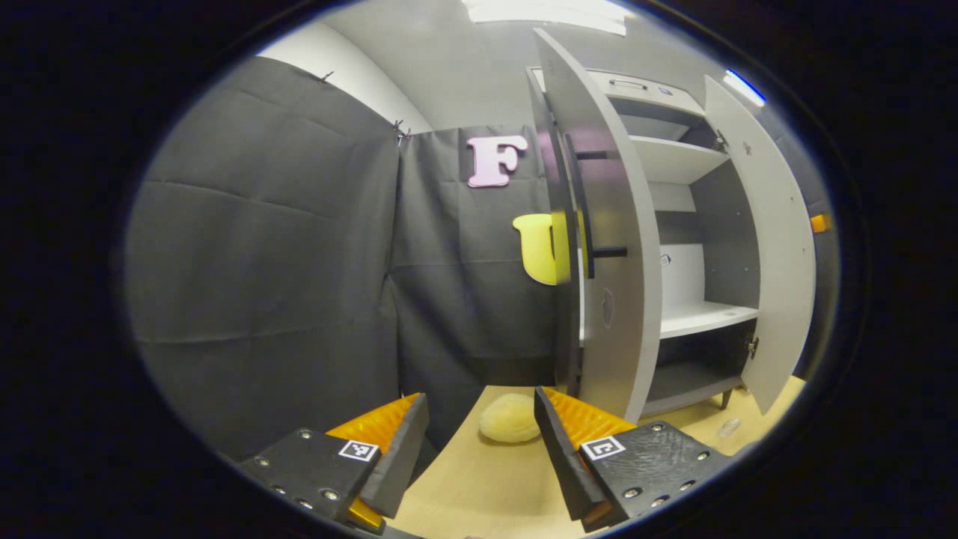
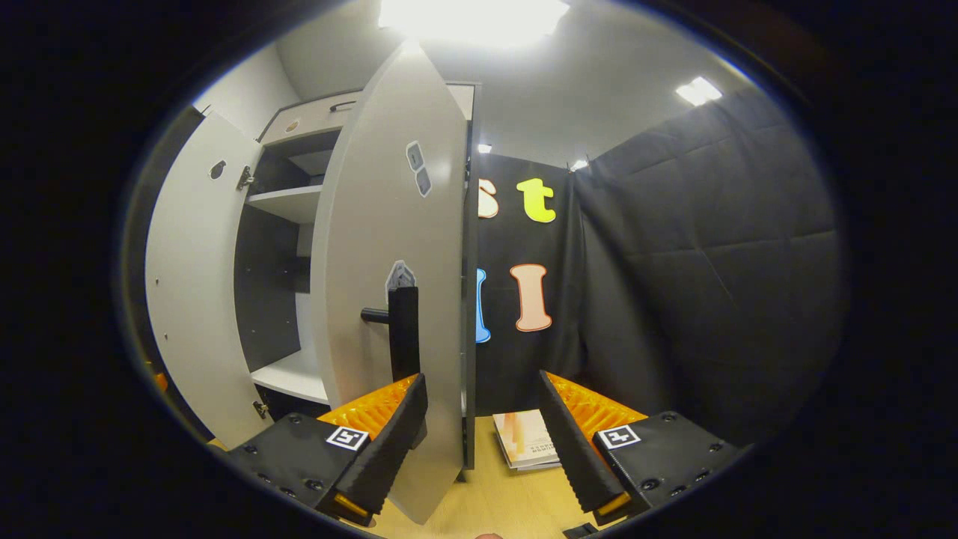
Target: Grasp the bottle in the cabinet with the left hand and place it on the coaster, then close the right door with the right hand and the left door with the left hand.
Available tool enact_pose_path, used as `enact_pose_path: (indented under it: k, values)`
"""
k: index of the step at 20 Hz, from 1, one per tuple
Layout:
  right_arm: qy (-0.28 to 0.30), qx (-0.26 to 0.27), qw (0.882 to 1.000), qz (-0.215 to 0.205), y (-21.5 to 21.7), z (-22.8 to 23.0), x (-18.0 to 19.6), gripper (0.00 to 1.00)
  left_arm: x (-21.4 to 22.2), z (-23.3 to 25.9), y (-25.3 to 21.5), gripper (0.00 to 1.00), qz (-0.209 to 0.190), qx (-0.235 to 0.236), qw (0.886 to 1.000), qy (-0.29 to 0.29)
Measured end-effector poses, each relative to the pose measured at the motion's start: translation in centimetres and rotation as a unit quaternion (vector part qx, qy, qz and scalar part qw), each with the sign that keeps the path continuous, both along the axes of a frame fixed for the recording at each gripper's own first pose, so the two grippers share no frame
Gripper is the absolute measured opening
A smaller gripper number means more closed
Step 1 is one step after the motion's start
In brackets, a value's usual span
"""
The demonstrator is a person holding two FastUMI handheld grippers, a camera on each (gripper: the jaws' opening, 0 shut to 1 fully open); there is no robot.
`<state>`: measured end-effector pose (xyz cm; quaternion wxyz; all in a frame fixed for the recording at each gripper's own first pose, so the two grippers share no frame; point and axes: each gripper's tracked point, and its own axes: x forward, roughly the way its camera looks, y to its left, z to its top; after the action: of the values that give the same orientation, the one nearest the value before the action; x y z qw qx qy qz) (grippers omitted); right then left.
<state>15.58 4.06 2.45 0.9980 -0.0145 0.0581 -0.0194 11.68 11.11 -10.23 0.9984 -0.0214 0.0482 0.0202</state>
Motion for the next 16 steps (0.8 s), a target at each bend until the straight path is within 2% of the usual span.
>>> enact_pose_path:
  k: [11,16]
  values:
    - [-0.005,0.007,0.998,0.060,7.7,-0.7,3.2,0.95,-0.4,-0.6,3.1,0.82,0.018,-0.016,1.000,0.002]
    - [-0.003,0.016,0.997,0.079,9.9,-1.2,5.2,0.96,-0.4,-1.1,3.2,0.83,0.027,-0.013,0.999,0.014]
